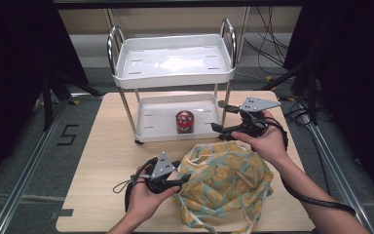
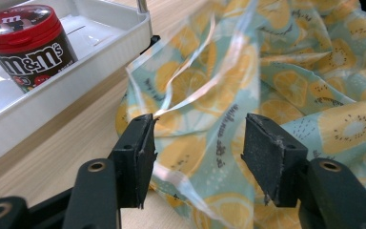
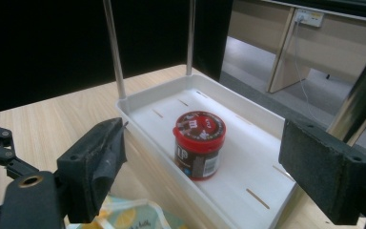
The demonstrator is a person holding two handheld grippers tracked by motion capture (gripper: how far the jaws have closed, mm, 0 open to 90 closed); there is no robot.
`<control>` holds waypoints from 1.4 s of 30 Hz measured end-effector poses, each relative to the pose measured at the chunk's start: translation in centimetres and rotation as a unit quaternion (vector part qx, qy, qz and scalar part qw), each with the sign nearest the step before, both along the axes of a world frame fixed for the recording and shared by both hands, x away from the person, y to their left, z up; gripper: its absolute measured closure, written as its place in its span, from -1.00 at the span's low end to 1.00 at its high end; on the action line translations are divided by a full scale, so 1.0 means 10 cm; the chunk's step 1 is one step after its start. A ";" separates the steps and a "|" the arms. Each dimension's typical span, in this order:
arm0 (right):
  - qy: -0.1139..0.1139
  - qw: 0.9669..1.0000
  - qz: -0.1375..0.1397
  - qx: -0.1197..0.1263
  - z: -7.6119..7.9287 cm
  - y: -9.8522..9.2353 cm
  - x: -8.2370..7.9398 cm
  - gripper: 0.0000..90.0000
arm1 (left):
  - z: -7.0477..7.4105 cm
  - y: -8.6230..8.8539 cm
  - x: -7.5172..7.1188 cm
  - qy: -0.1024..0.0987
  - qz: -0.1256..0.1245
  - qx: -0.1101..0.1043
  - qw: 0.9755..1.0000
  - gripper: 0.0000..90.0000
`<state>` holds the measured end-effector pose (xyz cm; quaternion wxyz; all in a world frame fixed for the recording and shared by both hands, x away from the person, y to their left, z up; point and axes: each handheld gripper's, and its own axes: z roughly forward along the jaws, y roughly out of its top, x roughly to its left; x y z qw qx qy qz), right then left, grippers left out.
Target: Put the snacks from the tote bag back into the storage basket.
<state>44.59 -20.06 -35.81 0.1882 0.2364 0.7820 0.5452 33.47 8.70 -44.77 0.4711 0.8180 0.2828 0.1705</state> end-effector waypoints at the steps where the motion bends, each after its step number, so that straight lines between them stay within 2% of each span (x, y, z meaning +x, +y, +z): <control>1: 0.000 1.000 -0.002 0.001 0.01 0.01 -0.01 -0.63 | 0.00 0.01 0.02 -0.007 -0.007 0.008 1.000 -0.02; 2: 0.001 1.000 0.004 -0.001 0.02 0.01 -0.01 -0.63 | 0.00 0.01 0.01 0.004 -0.002 0.005 1.000 -0.02; 3: 0.004 1.000 0.002 -0.003 0.03 0.01 -0.02 -0.63 | 0.00 0.01 0.01 0.001 -0.004 0.007 1.000 -0.02; 4: 0.004 1.000 0.007 -0.006 0.04 0.01 -0.02 -0.63 | -0.01 0.00 0.01 -0.001 0.001 -0.004 1.000 -0.02; 5: 0.007 1.000 0.004 -0.003 0.04 0.01 -0.04 -0.63 | 0.00 0.00 0.01 -0.010 -0.004 0.002 1.000 -0.02; 6: -0.001 1.000 0.003 -0.003 0.04 0.01 -0.04 -0.63 | 0.01 0.01 0.01 -0.008 -0.004 0.004 1.000 -0.02; 8: 0.010 1.000 0.003 -0.002 0.01 0.00 -0.08 -0.63 | 0.01 0.01 0.00 0.003 0.001 -0.004 1.000 -0.02; 9: 0.005 1.000 0.007 -0.008 -0.01 -0.02 -0.08 -0.63 | 0.01 0.01 0.00 0.002 0.002 -0.004 1.000 -0.02; 10: 0.015 1.000 0.002 -0.011 -0.02 -0.04 -0.12 -0.63 | 0.01 0.02 0.01 0.002 0.003 -0.004 1.000 -0.02; 11: 0.013 1.000 0.001 -0.007 -0.06 -0.05 -0.13 -0.63 | 0.01 0.02 0.02 -0.008 -0.004 0.001 1.000 -0.02; 13: 0.010 1.000 0.004 -0.015 -0.11 -0.10 -0.16 -0.63 | 0.02 0.03 0.02 -0.007 -0.003 0.004 1.000 -0.02; 15: 0.024 1.000 -0.002 -0.013 -0.17 -0.15 -0.21 -0.63 | 0.02 0.02 0.01 -0.008 0.001 0.003 1.000 -0.02; 17: 0.016 1.000 0.001 -0.017 -0.23 -0.22 -0.25 -0.64 | 0.02 0.03 0.01 -0.008 0.001 0.004 1.000 -0.02; 18: 0.032 0.999 -0.008 -0.014 -0.26 -0.25 -0.30 -0.63 | 0.02 0.04 0.01 -0.009 0.002 0.005 1.000 -0.02; 20: 0.037 0.999 -0.008 -0.017 -0.31 -0.31 -0.36 -0.64 | 0.02 0.04 0.00 0.001 0.010 -0.001 1.000 -0.02; 21: 0.040 0.999 -0.010 -0.019 -0.34 -0.34 -0.40 -0.64 | 0.02 0.05 0.01 -0.008 0.003 0.004 1.000 -0.02; 22: 0.041 0.999 -0.011 -0.020 -0.37 -0.38 -0.43 -0.64 | 0.02 0.04 0.00 0.003 0.012 -0.005 1.000 -0.02; 28: 0.060 0.998 -0.015 -0.018 -0.57 -0.52 -0.62 -0.63 | 0.01 0.04 0.00 0.003 0.013 -0.007 1.000 -0.02; 30: 0.062 0.998 -0.020 -0.020 -0.62 -0.57 -0.67 -0.63 | 0.01 0.05 0.00 -0.004 0.009 0.000 1.000 -0.02; 31: 0.059 0.998 -0.022 -0.025 -0.64 -0.60 -0.69 -0.63 | 0.01 0.05 0.00 -0.003 0.009 -0.001 1.000 -0.02; 33: 0.063 0.998 -0.022 -0.021 -0.67 -0.63 -0.71 -0.62 | 0.00 0.05 0.01 0.000 0.005 -0.001 1.000 -0.02; 34: 0.055 0.998 -0.029 -0.018 -0.69 -0.65 -0.73 -0.61 | 0.00 0.04 0.01 -0.006 0.007 -0.001 1.000 -0.02; 36: 0.059 0.998 -0.036 -0.013 -0.74 -0.69 -0.76 -0.60 | 0.00 0.04 0.01 -0.003 0.007 -0.002 1.000 -0.02; 38: 0.053 0.998 -0.038 -0.002 -0.79 -0.71 -0.78 -0.58 | -0.01 0.03 0.00 0.006 0.010 -0.006 1.000 -0.02; 41: 0.062 0.997 -0.044 0.001 -0.84 -0.72 -0.85 -0.53 | 0.00 0.04 0.00 0.001 0.001 -0.003 1.000 -0.02; 42: 0.043 0.998 -0.046 0.000 -0.86 -0.72 -0.85 -0.49 | -0.01 0.03 -0.01 0.005 0.006 -0.007 1.000 -0.02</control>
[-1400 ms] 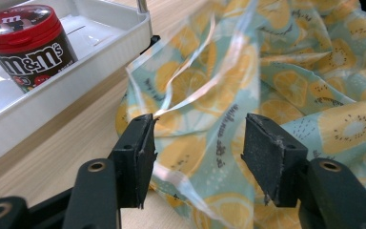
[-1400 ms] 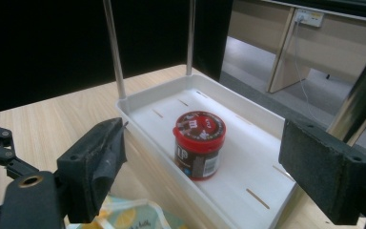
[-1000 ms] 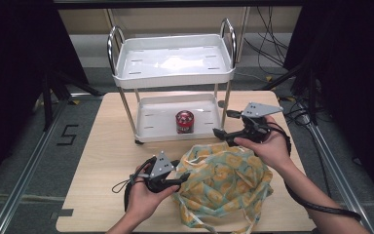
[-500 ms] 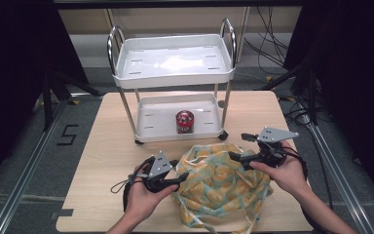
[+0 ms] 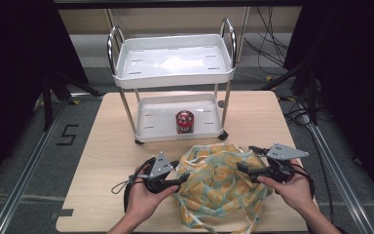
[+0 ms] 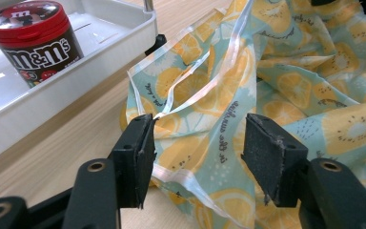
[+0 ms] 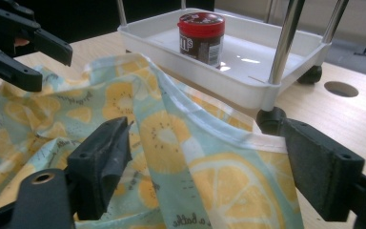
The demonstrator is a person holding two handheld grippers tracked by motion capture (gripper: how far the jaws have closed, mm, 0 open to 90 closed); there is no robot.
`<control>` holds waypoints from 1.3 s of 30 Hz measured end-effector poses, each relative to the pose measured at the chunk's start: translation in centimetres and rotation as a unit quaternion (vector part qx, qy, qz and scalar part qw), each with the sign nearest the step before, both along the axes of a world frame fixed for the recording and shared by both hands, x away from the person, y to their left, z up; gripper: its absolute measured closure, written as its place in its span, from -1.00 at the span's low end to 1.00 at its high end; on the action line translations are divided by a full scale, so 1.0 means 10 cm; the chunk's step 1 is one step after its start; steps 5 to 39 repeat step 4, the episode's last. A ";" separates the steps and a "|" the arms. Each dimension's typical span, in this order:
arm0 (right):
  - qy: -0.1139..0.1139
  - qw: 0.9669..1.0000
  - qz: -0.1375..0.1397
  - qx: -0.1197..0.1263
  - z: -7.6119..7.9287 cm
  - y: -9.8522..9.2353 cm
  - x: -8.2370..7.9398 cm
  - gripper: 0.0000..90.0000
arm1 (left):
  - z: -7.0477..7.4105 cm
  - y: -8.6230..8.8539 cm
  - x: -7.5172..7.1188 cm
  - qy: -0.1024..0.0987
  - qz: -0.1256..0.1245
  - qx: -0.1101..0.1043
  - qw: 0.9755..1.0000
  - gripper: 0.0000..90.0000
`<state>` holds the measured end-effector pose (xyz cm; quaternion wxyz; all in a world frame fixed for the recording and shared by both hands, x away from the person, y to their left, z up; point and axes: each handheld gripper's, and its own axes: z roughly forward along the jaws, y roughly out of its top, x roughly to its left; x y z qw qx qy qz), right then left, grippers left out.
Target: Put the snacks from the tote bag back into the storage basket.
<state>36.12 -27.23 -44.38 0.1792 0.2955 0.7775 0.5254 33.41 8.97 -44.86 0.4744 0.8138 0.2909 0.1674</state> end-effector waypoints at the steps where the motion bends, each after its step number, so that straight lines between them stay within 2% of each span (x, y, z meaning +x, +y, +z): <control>1: -0.010 1.000 0.002 0.007 -0.01 0.00 0.01 -0.46 | 0.00 -0.01 0.00 0.001 -0.001 -0.001 1.000 -0.02; 2: -0.004 1.000 0.006 0.004 0.01 -0.01 0.00 -0.41 | -0.01 -0.01 0.00 0.002 0.001 -0.003 1.000 -0.02; 3: -0.015 1.000 0.007 0.008 0.01 -0.01 0.01 -0.37 | -0.01 -0.01 0.00 -0.002 -0.004 -0.001 1.000 -0.02; 4: -0.019 1.000 0.008 0.008 0.00 -0.01 0.01 -0.33 | -0.02 -0.02 0.00 0.002 -0.001 -0.007 1.000 -0.02; 39: -0.019 1.000 0.008 0.008 0.00 -0.01 0.01 -0.33 | -0.02 -0.02 0.00 0.002 -0.001 -0.007 1.000 -0.02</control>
